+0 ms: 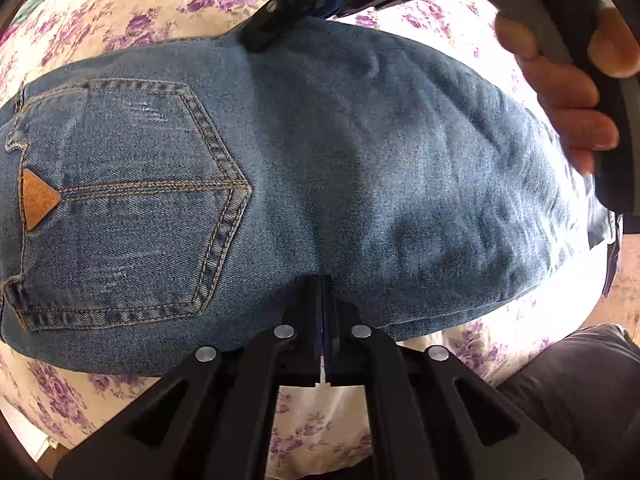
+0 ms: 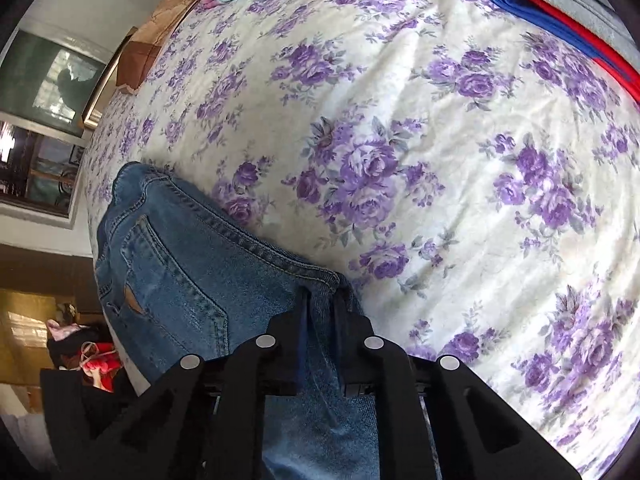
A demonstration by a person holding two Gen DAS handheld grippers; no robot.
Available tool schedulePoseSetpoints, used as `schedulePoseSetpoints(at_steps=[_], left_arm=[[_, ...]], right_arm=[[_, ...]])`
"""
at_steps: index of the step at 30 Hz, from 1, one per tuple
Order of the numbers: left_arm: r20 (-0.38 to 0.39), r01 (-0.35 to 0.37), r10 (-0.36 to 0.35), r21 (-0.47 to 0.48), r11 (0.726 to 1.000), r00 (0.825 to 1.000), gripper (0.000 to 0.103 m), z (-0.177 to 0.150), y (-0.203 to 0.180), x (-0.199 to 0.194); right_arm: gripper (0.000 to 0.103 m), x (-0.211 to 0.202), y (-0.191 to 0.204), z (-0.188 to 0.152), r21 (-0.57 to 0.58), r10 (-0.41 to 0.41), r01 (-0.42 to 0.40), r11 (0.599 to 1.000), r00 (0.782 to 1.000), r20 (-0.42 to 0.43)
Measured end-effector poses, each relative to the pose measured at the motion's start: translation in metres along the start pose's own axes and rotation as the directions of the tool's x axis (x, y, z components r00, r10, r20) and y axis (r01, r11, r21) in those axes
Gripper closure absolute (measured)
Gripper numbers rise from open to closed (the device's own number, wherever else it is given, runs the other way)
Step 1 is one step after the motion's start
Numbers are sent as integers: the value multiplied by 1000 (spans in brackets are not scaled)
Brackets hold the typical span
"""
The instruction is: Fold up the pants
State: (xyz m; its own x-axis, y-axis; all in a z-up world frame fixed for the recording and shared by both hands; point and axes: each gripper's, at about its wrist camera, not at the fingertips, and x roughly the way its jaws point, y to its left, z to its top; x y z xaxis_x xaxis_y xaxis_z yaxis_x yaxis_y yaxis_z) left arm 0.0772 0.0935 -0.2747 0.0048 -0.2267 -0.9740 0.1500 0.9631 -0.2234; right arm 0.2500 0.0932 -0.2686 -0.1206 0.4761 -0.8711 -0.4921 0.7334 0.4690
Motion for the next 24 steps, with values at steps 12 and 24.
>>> schedulePoseSetpoints(at_steps=[12, 24], left_arm=[[136, 51, -54, 26, 998, 989, 102, 52, 1, -52], [-1, 50, -50, 40, 998, 999, 102, 114, -1, -1]], right_arm=[[69, -150, -4, -146, 47, -105, 95, 994, 948, 301], [80, -27, -2, -221, 184, -193, 171, 968, 976, 105]])
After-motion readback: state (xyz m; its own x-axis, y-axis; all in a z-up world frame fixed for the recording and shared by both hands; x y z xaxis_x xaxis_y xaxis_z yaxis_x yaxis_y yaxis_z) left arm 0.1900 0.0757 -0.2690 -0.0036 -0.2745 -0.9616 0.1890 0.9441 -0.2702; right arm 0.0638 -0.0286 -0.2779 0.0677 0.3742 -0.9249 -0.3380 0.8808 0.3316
